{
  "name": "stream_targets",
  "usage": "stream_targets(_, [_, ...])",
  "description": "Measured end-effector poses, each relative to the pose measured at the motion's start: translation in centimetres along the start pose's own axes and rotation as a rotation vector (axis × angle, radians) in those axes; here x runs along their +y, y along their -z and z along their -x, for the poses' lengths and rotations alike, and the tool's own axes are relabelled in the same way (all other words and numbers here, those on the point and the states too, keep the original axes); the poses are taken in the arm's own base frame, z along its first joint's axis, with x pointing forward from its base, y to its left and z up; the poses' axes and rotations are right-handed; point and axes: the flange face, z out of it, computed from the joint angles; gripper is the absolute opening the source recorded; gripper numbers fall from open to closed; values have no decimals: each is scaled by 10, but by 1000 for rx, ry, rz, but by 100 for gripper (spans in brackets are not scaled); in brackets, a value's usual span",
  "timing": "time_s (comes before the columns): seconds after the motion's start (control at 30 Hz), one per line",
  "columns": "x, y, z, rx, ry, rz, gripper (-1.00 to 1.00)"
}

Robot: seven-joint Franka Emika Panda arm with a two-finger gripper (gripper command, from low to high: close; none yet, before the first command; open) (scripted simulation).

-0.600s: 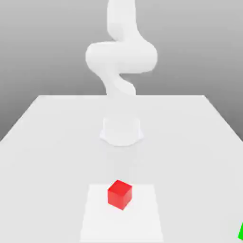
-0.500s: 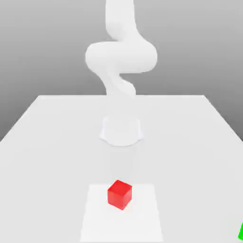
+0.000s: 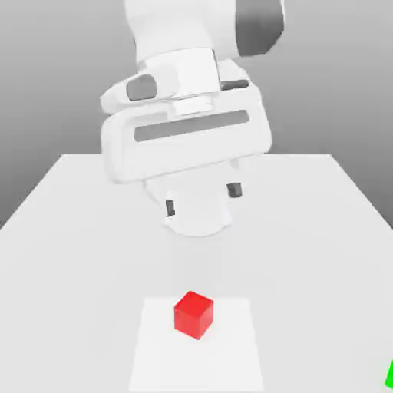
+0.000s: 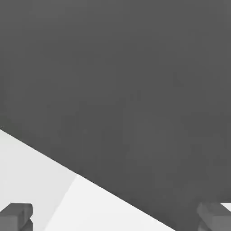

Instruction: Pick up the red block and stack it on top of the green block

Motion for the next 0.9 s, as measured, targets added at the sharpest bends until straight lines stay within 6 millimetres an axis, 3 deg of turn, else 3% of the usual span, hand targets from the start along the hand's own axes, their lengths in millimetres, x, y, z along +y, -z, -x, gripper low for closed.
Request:
stream_targets(0.2, [15, -75, 42, -128, 181, 72, 0])
stream_targets(0.4, [39, -123, 88, -233, 365, 156, 0])
stream_targets(0.9, [48, -157, 91, -233, 424, 180, 0])
